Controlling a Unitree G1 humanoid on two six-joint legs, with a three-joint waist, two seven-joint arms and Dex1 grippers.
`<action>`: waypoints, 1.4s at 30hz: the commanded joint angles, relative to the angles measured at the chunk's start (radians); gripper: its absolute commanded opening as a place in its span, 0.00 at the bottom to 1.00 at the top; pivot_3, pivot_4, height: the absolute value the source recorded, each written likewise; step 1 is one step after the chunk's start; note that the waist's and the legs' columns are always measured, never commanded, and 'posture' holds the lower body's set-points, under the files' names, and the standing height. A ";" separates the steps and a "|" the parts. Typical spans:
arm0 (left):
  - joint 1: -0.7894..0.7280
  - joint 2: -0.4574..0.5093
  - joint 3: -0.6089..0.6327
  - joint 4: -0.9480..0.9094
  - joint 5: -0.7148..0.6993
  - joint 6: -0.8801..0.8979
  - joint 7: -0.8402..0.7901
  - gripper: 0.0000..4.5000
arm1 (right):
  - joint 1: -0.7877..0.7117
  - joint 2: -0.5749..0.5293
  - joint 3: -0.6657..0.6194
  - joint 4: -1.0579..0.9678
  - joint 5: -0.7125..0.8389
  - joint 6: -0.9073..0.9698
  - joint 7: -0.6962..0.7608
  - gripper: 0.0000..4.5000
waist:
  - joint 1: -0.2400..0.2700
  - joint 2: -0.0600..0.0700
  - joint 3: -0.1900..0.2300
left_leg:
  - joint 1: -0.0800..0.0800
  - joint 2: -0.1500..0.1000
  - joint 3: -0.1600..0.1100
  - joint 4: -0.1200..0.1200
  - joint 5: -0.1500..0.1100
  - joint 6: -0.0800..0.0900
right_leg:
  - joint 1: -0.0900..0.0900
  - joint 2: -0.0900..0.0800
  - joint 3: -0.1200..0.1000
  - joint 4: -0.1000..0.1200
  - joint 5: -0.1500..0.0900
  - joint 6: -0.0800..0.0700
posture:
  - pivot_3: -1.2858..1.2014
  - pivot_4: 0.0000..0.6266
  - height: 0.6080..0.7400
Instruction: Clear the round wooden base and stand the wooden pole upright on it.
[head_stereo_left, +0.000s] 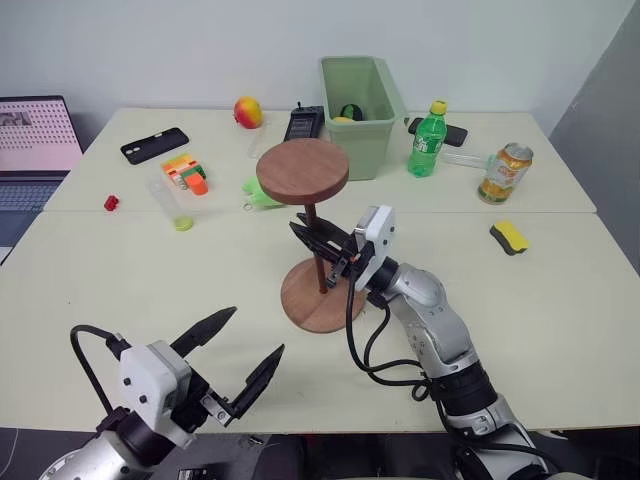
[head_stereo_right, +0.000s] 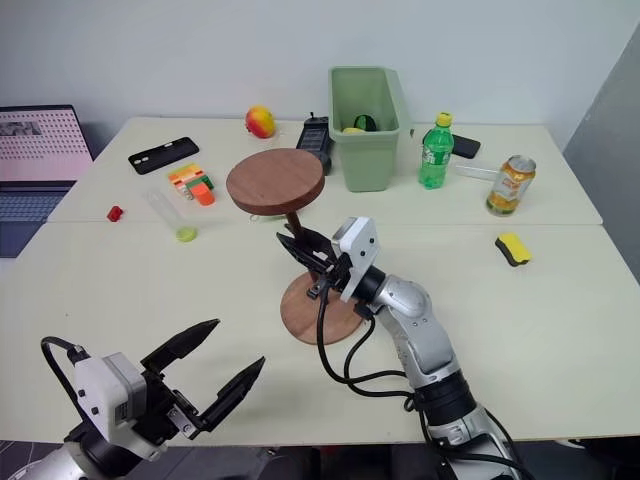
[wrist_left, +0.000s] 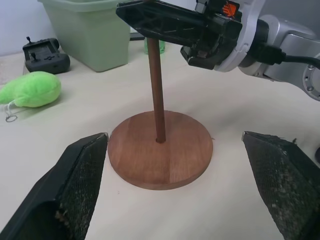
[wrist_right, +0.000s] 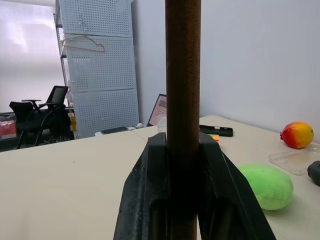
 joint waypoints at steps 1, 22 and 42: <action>0.022 -0.007 0.011 -0.009 0.006 -0.043 -0.011 1.00 | -0.003 0.008 0.015 0.080 -0.029 -0.010 -0.003 0.06 | -0.001 0.000 0.000 | 0.000 0.000 0.000 -0.001 0.000 0.000 | 0.000 0.000 0.000 0.000 0.000 0.000 | 0.52 0.24 1.00; 0.046 -0.006 0.016 0.012 0.011 -0.091 -0.021 1.00 | 0.089 -0.053 0.074 0.233 -0.096 -0.116 0.057 0.06 | -0.001 0.003 -0.017 | 0.008 0.000 0.001 -0.009 0.000 0.000 | 0.007 -0.001 0.001 -0.008 0.000 0.000 | 0.52 0.24 1.00; 0.030 -0.001 0.012 0.008 0.006 -0.078 -0.009 1.00 | 0.090 -0.086 0.057 0.333 -0.050 0.127 0.052 0.06 | 0.000 0.010 -0.046 | 0.040 0.000 0.002 -0.027 -0.001 0.001 | 0.037 -0.002 0.001 -0.026 -0.005 -0.005 | 0.52 0.24 1.00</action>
